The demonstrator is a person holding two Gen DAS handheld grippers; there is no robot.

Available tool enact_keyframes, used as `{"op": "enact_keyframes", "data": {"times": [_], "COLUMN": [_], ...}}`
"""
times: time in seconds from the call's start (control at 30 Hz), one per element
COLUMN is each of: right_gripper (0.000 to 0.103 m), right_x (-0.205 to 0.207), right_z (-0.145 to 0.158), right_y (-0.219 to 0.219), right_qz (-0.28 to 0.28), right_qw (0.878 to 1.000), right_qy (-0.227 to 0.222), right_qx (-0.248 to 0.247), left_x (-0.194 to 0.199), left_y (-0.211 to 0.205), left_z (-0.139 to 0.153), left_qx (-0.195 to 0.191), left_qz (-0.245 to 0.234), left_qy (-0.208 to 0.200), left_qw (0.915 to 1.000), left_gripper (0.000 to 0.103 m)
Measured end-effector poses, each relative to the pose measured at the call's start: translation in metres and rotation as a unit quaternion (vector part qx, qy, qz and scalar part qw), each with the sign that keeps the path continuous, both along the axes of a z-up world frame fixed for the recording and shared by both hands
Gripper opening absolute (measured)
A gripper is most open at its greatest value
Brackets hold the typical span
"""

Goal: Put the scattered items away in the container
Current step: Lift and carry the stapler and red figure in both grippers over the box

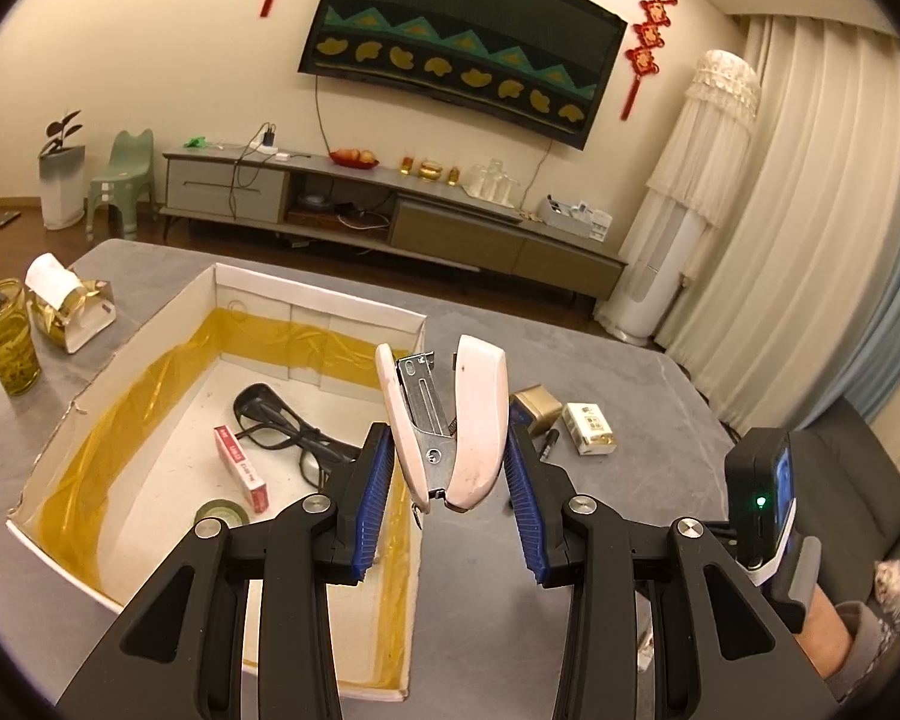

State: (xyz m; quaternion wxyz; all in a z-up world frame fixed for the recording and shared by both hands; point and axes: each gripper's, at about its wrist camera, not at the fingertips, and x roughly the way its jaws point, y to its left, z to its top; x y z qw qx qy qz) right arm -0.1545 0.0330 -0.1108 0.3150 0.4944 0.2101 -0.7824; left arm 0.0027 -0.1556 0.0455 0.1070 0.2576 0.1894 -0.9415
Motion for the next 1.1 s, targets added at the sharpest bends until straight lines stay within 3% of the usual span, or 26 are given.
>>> {"op": "enact_keyframes", "data": {"times": [0.07,0.13,0.3,0.77,0.93,1.1], "right_gripper": [0.033,0.022,0.021,0.021,0.021,0.021], "right_x": [0.003,0.003,-0.008,0.023,0.039,0.052], "right_z": [-0.009,-0.013,-0.011,0.065,0.094,0.102], "right_y": [0.000,0.002,0.009,-0.030,-0.053,-0.069], "right_qz": [0.007,0.011,-0.016,0.024,0.039,0.050], "right_qw": [1.000,1.000,0.999,0.989,0.985,0.983], "right_qy": [0.006,0.014,0.024,0.062,0.071,0.078], "right_qx": [0.015,0.010,-0.016,-0.128,-0.153,-0.159], "left_x": [0.001,0.003,0.006,0.009,0.011,0.011], "left_y": [-0.001,-0.003,-0.007,-0.009,-0.012,-0.012], "left_z": [0.000,-0.001,-0.003,-0.002,-0.003,-0.003], "left_qx": [0.000,0.000,0.004,0.007,0.008,0.007], "left_qz": [0.001,0.002,0.005,0.002,0.003,0.001], "left_qy": [0.000,-0.001,-0.004,0.000,-0.001,-0.002], "left_qw": [1.0000,1.0000,1.0000,1.0000,1.0000,1.0000], "left_gripper": [0.039,0.039,0.039,0.039,0.039,0.039]}}
